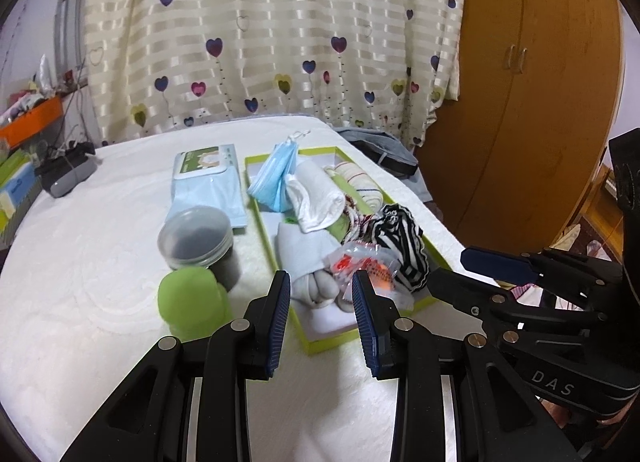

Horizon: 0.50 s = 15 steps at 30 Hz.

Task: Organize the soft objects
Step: 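Lower and open the right gripper in the box while the left gripper releases the candy packet, then withdraw both open grippers back from the box over the table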

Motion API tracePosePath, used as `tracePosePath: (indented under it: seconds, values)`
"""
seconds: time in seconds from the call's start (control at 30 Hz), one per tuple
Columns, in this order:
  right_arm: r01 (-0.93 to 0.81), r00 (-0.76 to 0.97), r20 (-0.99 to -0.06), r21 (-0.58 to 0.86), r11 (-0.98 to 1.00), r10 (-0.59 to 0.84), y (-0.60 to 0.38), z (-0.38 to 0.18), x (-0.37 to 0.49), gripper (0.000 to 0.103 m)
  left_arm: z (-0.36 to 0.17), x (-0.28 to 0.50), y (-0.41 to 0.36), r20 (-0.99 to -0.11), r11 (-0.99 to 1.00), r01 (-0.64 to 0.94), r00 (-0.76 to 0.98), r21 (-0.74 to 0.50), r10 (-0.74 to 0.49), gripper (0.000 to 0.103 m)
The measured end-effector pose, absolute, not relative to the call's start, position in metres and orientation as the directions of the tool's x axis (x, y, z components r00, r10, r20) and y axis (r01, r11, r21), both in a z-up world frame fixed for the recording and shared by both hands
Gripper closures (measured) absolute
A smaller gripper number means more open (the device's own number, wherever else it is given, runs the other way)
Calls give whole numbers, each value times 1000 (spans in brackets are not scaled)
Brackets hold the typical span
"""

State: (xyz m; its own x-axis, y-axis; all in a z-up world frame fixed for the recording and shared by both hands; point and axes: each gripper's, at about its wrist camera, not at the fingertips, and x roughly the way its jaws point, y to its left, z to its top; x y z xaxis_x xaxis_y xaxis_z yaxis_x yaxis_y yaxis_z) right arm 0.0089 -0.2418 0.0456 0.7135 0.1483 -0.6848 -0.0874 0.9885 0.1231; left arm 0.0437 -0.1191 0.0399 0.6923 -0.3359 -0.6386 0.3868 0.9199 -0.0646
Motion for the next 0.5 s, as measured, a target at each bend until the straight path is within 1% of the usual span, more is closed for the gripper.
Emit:
tracePosePath:
  seconds: [0.5]
  values:
    - [-93,699,-700,111,989,144,-229,29,-4,63,21,26,-111,-659,937,346,695,-44,-288,72]
